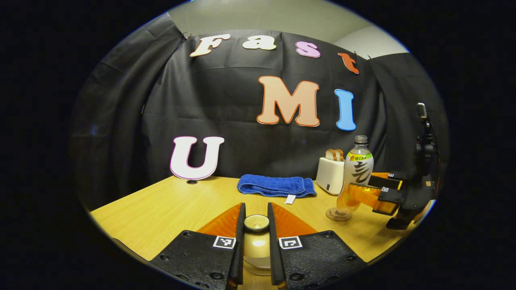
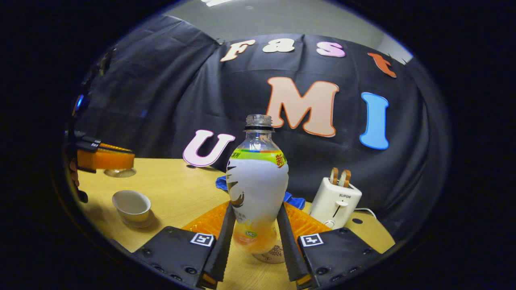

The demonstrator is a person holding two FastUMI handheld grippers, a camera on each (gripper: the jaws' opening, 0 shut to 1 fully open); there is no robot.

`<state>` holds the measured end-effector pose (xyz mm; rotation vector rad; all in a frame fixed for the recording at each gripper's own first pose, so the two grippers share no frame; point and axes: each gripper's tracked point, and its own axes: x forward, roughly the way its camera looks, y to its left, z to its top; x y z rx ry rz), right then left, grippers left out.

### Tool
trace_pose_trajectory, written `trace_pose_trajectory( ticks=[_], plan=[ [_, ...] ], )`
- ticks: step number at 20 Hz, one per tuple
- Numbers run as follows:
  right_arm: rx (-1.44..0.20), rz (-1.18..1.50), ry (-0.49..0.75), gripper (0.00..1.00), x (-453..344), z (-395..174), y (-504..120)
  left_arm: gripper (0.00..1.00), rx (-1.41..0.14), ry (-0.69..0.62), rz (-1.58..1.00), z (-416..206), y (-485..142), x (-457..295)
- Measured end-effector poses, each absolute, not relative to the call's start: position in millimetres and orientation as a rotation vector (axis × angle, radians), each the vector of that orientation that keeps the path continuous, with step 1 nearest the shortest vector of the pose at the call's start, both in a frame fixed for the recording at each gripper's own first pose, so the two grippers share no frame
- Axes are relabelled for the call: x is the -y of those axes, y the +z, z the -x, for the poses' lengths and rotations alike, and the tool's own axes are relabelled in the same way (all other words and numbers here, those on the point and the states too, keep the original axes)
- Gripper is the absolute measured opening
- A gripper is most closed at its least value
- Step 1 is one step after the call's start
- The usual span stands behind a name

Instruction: Open the teacup lid with one hand, grasp the water bottle and pour water into the teacup with the other hand; after pouring, place the water bottle on the coaster and then close the teacup lid.

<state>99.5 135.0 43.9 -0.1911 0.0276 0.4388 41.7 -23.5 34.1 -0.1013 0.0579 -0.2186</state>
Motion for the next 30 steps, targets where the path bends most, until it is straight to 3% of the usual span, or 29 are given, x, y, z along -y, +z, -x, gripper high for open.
trace_pose_trajectory(
  ticks=[8, 18, 27, 30],
  plan=[
    [-0.121, 0.057, 0.316, 0.63, -95, -153, 7, 0.24, -0.071, -0.233, 0.088, -44, 33, 31],
    [-0.173, 0.041, 0.293, 0.67, -91, -166, -15, 0.24, -0.091, -0.237, 0.088, -47, 26, 33],
    [-0.157, 0.079, 0.271, 0.86, -86, -158, -12, 0.24, -0.107, -0.246, 0.079, -49, 21, 34],
    [-0.127, 0.074, 0.259, 0.99, -78, -151, 2, 0.24, -0.113, -0.25, 0.081, -50, 19, 35]
  ],
)
